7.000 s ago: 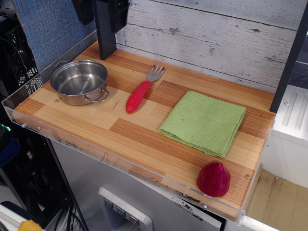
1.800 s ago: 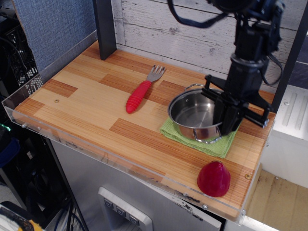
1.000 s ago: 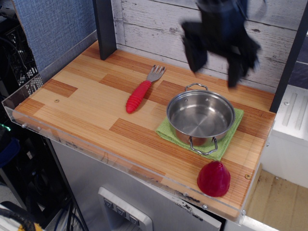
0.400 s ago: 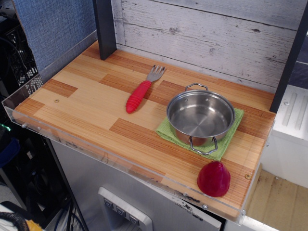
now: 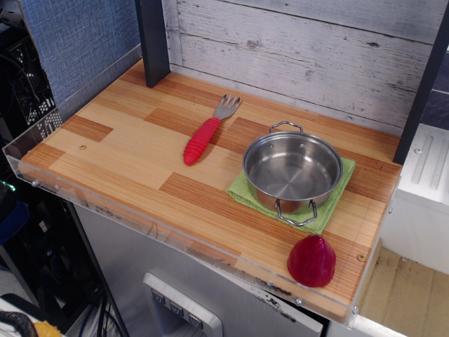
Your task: Move the pot and place on green towel
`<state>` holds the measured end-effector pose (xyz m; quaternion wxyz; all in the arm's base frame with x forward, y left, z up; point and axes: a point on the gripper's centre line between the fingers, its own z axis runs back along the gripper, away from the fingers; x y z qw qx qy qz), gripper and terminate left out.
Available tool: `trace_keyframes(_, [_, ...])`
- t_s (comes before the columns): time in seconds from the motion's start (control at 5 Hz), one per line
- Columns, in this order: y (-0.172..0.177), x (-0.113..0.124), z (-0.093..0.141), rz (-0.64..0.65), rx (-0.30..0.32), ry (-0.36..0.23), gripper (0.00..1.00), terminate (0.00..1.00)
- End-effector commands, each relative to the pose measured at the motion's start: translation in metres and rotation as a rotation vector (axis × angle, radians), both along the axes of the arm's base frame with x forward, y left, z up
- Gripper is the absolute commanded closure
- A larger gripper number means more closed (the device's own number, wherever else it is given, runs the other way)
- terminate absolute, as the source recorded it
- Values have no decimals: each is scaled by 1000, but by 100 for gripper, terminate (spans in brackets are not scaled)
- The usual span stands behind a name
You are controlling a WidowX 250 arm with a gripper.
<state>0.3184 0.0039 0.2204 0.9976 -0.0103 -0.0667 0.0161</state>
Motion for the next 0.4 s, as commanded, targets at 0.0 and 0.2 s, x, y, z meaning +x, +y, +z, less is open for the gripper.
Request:
trace_keyframes(0.0, [6, -18, 10, -53, -13, -18, 0, 0])
trace_keyframes(0.2, [6, -18, 10, -53, -13, -18, 0, 100])
